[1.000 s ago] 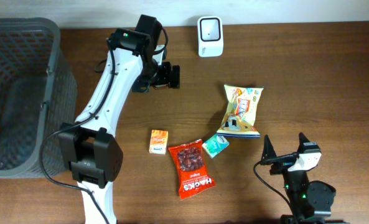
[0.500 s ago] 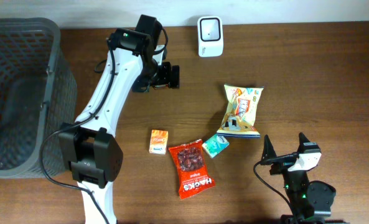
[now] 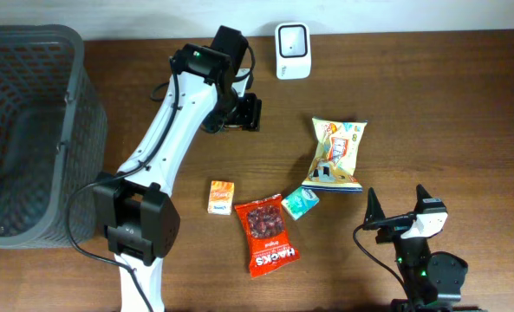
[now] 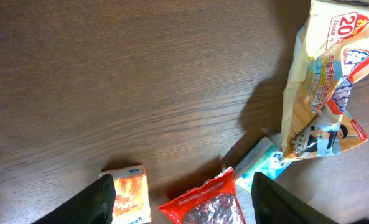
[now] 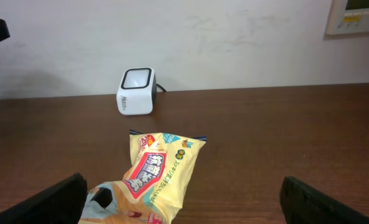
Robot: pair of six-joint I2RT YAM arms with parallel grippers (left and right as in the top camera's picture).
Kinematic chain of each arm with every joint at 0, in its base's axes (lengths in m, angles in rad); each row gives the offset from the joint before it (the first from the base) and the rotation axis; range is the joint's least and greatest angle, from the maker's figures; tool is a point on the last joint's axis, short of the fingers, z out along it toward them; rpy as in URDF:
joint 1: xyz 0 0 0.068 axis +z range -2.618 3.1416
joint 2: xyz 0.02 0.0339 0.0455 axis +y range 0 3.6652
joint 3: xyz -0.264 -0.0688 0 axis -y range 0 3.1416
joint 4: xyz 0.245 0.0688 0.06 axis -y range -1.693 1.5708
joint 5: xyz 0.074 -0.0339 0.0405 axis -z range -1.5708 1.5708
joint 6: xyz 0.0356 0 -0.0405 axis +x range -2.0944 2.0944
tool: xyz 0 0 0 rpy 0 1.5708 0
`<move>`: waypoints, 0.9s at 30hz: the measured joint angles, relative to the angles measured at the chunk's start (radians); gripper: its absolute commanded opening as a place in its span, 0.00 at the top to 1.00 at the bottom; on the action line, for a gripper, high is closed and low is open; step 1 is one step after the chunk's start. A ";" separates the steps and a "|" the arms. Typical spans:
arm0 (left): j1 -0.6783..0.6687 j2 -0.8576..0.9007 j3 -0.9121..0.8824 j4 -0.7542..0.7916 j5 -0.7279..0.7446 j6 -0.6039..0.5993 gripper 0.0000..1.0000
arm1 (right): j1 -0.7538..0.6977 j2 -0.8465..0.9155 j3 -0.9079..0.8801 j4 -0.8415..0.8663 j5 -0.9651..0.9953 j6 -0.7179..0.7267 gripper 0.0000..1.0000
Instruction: Scan the item barcode
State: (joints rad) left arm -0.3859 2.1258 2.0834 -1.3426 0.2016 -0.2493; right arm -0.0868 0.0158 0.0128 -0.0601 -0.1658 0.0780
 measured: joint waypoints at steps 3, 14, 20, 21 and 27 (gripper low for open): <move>0.001 0.000 0.000 0.000 0.000 0.000 0.32 | 0.000 0.000 0.000 0.000 0.000 0.000 0.01; 0.001 0.000 0.000 0.000 0.000 0.000 0.32 | 0.000 0.000 0.000 0.000 0.000 0.000 0.01; 0.001 0.000 0.000 0.000 0.000 0.000 0.31 | 0.000 0.000 0.000 0.000 0.000 0.000 0.01; 0.001 0.000 0.000 0.000 0.000 0.000 0.31 | 0.000 0.000 0.000 0.000 0.000 0.000 0.01; 0.001 0.000 0.000 0.008 0.000 0.001 0.32 | 0.000 0.000 0.000 0.000 0.000 0.000 0.01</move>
State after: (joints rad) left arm -0.3851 2.1258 2.0834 -1.3350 0.2020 -0.2485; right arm -0.0868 0.0158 0.0128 -0.0601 -0.1658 0.0784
